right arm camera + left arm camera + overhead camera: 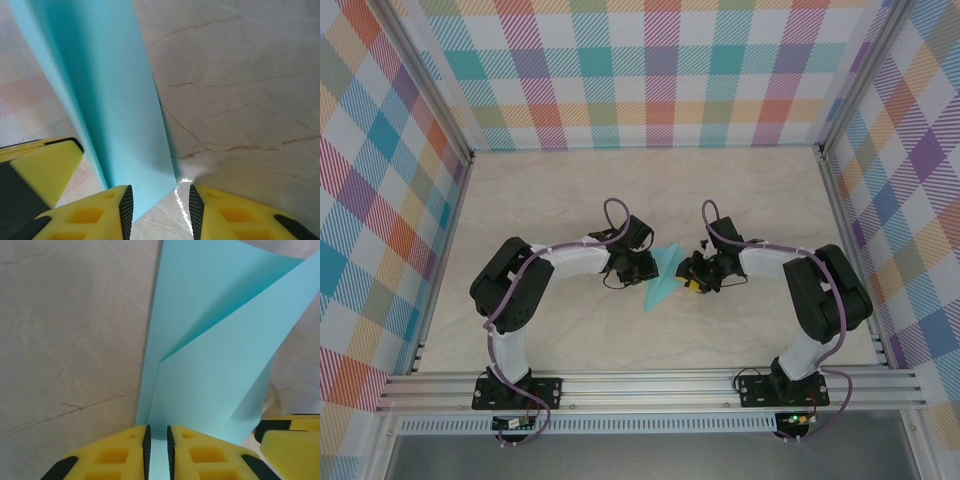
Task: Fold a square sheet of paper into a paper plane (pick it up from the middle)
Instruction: Turn over the paper at the center of the table.
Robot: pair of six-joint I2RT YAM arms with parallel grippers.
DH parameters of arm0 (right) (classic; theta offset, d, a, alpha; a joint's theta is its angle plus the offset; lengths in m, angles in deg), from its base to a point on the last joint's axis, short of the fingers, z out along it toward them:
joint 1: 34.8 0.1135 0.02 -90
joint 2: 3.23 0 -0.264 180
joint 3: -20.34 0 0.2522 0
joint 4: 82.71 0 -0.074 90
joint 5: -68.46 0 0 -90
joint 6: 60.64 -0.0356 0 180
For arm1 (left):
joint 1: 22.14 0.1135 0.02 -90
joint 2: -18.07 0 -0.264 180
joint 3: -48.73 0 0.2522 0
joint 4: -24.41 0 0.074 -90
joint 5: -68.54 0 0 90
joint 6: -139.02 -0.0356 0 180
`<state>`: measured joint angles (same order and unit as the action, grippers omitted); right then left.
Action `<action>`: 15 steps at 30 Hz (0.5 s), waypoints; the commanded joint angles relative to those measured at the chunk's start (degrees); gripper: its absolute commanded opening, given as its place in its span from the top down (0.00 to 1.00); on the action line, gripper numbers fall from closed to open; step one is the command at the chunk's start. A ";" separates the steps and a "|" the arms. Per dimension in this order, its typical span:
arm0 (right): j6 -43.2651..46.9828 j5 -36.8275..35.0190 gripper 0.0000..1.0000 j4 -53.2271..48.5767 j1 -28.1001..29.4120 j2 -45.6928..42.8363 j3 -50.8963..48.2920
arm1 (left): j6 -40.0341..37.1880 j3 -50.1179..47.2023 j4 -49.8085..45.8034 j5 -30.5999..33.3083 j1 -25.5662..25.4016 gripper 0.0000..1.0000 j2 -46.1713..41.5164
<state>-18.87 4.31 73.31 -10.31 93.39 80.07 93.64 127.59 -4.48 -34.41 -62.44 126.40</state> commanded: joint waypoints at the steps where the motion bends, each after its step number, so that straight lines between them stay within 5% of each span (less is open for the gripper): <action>1: -0.88 1.75 0.63 2.44 0.51 0.68 0.99 | -1.19 1.08 -2.10 0.38 0.83 0.82 0.80; 15: -1.69 4.07 0.63 6.48 0.47 2.55 1.45 | -1.35 0.38 -2.79 1.16 0.92 0.83 0.84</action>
<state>-19.79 6.21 75.83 -10.25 94.99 80.73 93.05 127.59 -4.64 -34.28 -62.39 126.66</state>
